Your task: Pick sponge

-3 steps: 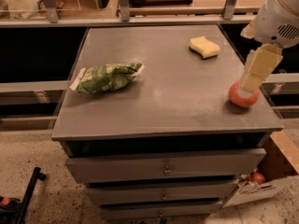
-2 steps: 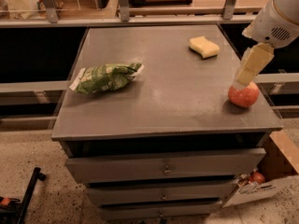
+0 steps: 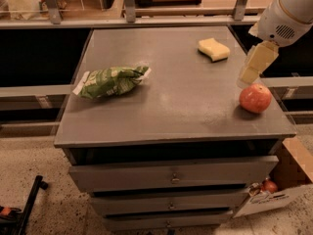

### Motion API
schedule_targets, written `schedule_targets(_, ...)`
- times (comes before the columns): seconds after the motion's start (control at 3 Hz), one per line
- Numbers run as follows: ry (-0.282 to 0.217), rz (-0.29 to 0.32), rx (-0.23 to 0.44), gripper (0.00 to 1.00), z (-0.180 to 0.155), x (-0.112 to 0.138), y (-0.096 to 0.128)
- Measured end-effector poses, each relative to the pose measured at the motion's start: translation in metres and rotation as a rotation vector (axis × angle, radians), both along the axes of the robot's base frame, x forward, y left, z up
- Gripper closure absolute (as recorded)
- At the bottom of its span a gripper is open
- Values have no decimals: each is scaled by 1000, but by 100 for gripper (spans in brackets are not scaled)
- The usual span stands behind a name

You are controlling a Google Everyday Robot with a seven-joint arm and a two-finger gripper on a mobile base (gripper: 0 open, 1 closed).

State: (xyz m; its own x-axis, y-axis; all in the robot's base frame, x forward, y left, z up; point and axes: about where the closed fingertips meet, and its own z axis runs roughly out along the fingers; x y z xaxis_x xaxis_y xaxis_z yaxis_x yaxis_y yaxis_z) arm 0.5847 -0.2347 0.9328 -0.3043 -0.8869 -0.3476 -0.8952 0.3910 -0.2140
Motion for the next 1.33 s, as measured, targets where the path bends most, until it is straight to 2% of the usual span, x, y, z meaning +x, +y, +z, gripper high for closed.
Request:
schedule_targets(0.33,-58,-11,33,0,-2,41,5)
schedule_targets(0.67,-123,-79,62,0,-25,108,2)
schedule_targets(1.0,-123,-79,62,0,-25,108,2)
schedule_targets(1.33,-136,-82,122,0,-35,127,8)
